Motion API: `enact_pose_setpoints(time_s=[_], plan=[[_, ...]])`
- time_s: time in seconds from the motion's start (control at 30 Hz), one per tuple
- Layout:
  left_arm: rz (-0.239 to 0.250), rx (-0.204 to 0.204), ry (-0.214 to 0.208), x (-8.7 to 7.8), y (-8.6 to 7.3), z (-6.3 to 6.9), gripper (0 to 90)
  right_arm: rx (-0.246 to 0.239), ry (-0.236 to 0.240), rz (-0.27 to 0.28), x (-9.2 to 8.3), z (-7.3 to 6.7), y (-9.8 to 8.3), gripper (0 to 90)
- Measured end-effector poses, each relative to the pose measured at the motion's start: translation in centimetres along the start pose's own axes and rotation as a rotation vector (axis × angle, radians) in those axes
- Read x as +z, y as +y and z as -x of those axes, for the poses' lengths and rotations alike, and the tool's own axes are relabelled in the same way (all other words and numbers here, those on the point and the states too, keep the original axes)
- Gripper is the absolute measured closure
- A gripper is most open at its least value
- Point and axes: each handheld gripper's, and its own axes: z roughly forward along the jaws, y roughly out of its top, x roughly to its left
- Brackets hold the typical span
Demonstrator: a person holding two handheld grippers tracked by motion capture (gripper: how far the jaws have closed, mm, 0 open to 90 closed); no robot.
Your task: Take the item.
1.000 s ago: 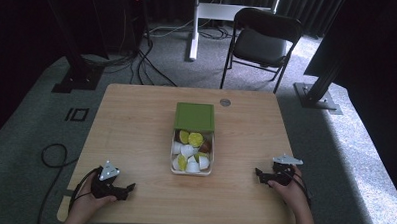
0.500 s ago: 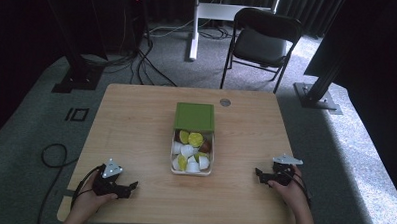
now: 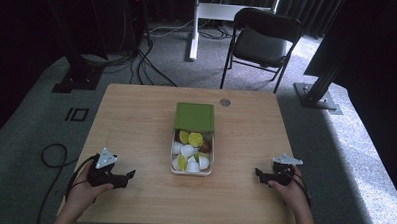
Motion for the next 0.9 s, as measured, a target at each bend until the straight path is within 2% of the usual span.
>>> enact_pose_setpoints(time_s=[0.5, 0.67, 0.9], plan=[[0.101, 0.072, -0.040, -0.9, 4.8, 1.3, 9.3, 0.000, 0.000, 0.000, 0.0, 0.0, 0.0, 12.4], [0.140, 0.118, -0.071, -1.2, 6.7, 2.0, 9.3, 0.001, 0.000, 0.000, 0.0, 0.0, 0.0, 12.4], [0.167, 0.191, -0.121, -1.3, 9.3, 3.5, 9.2, 0.001, 0.001, 0.000, 0.0, 0.0, 0.0, 12.4]])
